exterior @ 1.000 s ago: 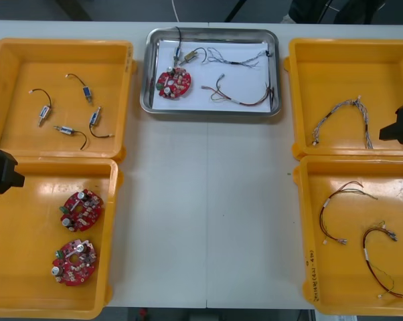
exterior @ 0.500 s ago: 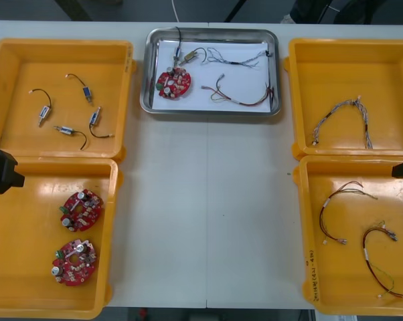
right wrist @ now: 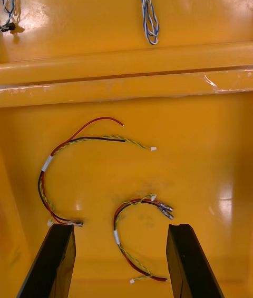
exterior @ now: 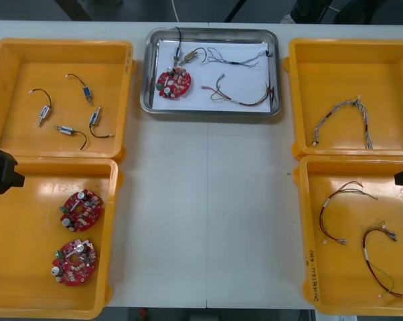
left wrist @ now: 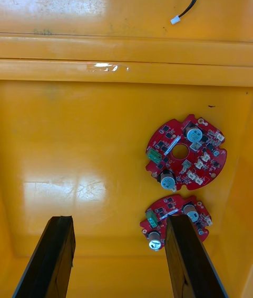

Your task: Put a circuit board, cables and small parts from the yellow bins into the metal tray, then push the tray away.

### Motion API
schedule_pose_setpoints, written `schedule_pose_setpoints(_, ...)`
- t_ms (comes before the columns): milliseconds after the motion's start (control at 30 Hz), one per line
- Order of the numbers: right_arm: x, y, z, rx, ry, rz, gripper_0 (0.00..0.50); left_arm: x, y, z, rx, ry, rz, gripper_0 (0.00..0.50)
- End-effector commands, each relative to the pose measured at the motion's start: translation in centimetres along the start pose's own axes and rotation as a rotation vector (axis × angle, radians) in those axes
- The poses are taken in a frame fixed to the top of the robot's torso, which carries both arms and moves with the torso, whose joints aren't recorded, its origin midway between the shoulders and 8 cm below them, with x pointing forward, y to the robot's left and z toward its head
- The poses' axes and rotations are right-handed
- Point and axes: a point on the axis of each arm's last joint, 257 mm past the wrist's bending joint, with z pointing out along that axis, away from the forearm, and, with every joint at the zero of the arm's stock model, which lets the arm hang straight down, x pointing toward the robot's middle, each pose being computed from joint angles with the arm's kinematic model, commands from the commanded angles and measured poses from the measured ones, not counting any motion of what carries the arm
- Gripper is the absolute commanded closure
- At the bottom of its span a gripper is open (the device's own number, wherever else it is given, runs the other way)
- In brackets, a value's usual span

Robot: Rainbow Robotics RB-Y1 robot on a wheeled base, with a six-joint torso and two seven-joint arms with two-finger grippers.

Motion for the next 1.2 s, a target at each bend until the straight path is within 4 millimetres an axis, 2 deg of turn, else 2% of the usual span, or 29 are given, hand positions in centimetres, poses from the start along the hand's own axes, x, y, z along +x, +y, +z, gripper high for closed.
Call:
schedule_pose_setpoints(33,-0.35,-1.6,-1.28,0.111,-0.015,-0.057,0.0,-0.37,1.54,-1.38,-0.05,-0.026,0.034,0.0)
schedule_pose_setpoints(367,-0.54,-2.02,-1.35,0.136,-0.025,-0.042,0.0,-0.37,1.54,-1.38,-0.05,-0.026,0.034,0.0)
schedule_pose_setpoints(1200,-0.82,-1.19,-1.7,0.063,-0.054,0.023,0.0,-0.37,1.54,-1.38,-0.05,-0.026,0.034,0.0)
